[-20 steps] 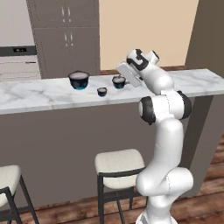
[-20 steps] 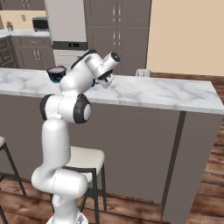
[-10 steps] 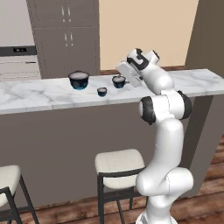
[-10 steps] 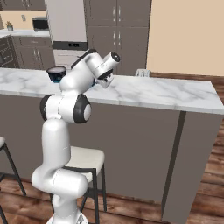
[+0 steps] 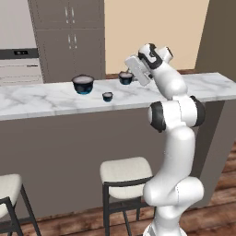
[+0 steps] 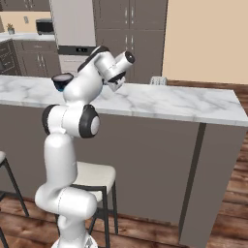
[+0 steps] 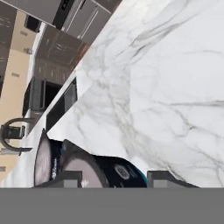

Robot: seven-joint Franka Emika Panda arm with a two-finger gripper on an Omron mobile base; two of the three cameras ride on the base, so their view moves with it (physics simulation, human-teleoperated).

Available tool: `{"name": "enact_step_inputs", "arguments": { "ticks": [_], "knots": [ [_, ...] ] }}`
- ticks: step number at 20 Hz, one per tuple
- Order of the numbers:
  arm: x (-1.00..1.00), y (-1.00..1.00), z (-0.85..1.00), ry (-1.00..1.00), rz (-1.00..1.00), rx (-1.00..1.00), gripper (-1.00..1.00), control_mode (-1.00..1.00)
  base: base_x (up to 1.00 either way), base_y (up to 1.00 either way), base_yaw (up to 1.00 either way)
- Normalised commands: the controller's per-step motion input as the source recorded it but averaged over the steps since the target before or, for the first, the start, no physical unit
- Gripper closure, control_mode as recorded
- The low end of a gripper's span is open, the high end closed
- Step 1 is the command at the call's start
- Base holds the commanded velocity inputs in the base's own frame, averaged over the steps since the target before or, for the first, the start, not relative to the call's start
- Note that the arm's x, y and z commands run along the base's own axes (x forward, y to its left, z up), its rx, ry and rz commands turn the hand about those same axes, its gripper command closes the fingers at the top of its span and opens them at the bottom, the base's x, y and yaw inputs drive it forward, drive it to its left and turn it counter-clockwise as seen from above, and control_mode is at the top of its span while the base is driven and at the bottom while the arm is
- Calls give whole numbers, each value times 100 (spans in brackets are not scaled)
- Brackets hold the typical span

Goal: Stack the yogurt containers by placing the smaller containers on top of the larger containers.

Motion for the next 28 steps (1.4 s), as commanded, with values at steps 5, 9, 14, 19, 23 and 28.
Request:
{"name": "enact_step_inputs", "arguments": {
  "ticks": [5,9,14,19,23,28],
  "knots": [
    [-7,26,44,0,-1,2,100,-100,0,0,0],
    [-11,40,26,0,0,0,100,-100,0,0,0],
    [-23,38,22,0,0,0,100,-100,0,0,0],
    [-40,33,6,0,0,0,100,-100,0,0,0],
    [-32,28,0,0,0,0,100,-100,0,0,0],
    [-17,26,0,0,0,0,100,-100,0,0,0]
  ]
}}
